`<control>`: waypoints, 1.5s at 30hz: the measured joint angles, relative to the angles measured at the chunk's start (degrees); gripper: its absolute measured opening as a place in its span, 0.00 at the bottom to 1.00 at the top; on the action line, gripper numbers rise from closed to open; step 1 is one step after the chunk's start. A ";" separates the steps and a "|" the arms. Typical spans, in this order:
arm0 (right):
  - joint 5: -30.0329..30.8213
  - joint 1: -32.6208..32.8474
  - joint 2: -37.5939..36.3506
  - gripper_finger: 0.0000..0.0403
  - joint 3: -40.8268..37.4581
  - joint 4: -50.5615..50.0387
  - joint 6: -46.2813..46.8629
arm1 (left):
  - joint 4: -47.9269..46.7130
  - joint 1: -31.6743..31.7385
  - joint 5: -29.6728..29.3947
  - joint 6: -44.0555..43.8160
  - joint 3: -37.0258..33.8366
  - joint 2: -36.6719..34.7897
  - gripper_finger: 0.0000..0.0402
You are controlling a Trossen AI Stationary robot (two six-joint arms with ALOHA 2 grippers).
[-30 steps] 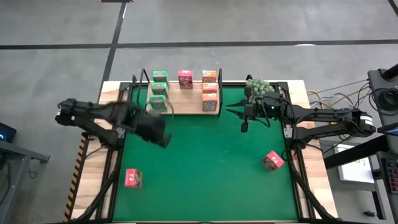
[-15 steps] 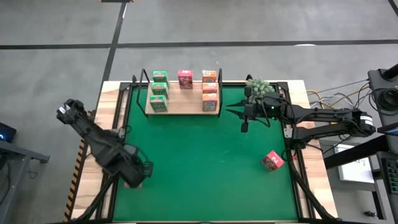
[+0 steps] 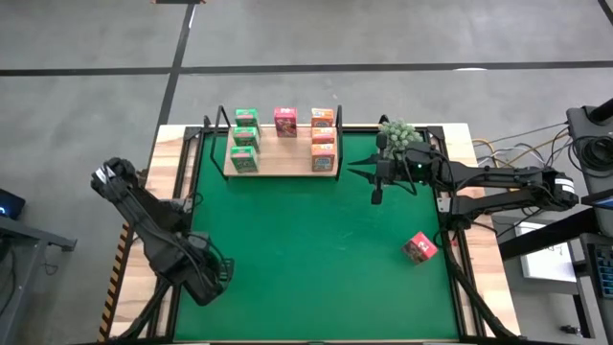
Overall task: Stack cereal on shelf
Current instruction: Put the left red cereal box aligned with the other red cereal box on the shelf
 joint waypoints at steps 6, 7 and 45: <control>0.00 0.00 0.00 0.13 -0.12 -0.23 0.64 | -3.45 -0.09 0.50 0.23 0.00 0.80 0.53; 0.00 0.00 0.02 0.13 -0.12 -0.23 0.64 | -4.03 -0.12 0.51 0.29 0.00 0.91 0.56; 0.00 0.00 0.02 0.13 -0.23 -0.84 0.26 | -2.32 -0.63 3.56 0.85 -4.11 4.03 0.53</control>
